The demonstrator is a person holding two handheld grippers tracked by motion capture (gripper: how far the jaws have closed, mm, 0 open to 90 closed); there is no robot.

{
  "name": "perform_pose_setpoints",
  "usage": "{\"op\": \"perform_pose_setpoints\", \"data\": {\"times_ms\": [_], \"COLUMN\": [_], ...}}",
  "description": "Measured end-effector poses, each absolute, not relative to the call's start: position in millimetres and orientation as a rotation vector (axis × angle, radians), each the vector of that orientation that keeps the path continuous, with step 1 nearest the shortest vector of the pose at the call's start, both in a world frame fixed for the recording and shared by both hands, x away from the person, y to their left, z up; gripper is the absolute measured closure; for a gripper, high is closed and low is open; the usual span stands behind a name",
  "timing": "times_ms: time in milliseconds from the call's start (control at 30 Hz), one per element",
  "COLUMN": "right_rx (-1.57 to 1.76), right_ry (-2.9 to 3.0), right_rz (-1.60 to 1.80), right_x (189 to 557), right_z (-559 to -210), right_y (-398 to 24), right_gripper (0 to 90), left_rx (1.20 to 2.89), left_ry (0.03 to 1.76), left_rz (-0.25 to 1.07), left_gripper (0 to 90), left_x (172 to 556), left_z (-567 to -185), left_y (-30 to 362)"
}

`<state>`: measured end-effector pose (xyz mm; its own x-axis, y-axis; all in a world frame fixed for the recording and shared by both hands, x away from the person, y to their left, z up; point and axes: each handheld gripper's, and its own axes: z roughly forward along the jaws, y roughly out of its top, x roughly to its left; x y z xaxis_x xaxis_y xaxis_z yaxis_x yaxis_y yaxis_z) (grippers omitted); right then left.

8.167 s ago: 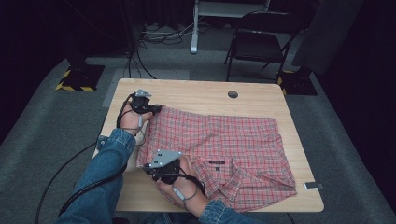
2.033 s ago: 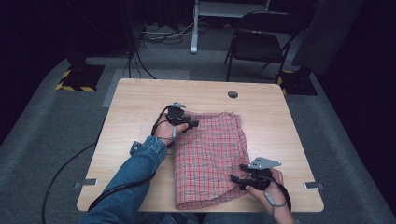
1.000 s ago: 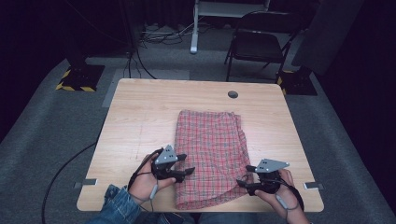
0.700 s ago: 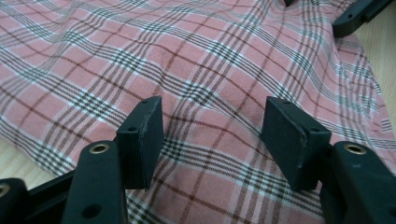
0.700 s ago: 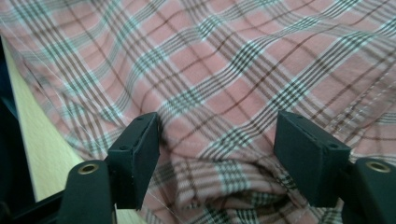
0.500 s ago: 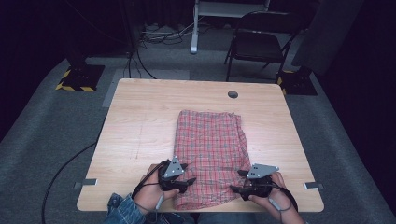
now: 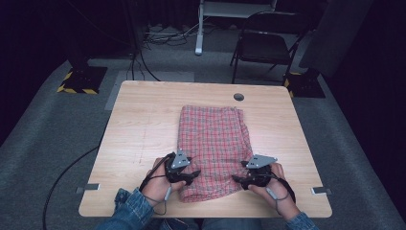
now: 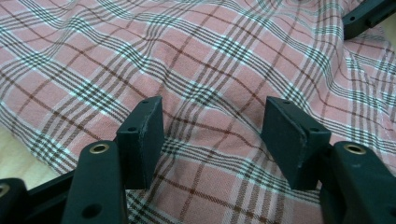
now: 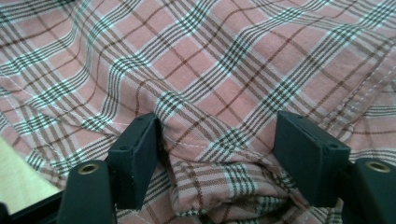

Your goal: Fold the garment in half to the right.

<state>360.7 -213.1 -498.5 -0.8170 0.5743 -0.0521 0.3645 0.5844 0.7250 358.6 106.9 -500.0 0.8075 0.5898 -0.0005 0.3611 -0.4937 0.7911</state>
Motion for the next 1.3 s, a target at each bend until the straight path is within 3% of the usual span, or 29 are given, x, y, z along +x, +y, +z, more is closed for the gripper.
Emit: {"op": "perform_pose_setpoints", "data": {"times_ms": [633,1300], "right_rx": [0.793,0.753], "right_ry": [2.508,2.423], "right_rz": [1.089,1.208], "right_x": [386,381], "right_z": [-499,-427], "right_y": [-205,-217], "right_gripper": [27.1,23.7], "left_rx": [2.085,2.042], "left_ry": [0.749,0.722], "left_rz": [0.346,0.405], "left_gripper": [37.7,35.4], "left_x": [372,347], "left_z": [-496,-437], "left_y": [112,129]}}
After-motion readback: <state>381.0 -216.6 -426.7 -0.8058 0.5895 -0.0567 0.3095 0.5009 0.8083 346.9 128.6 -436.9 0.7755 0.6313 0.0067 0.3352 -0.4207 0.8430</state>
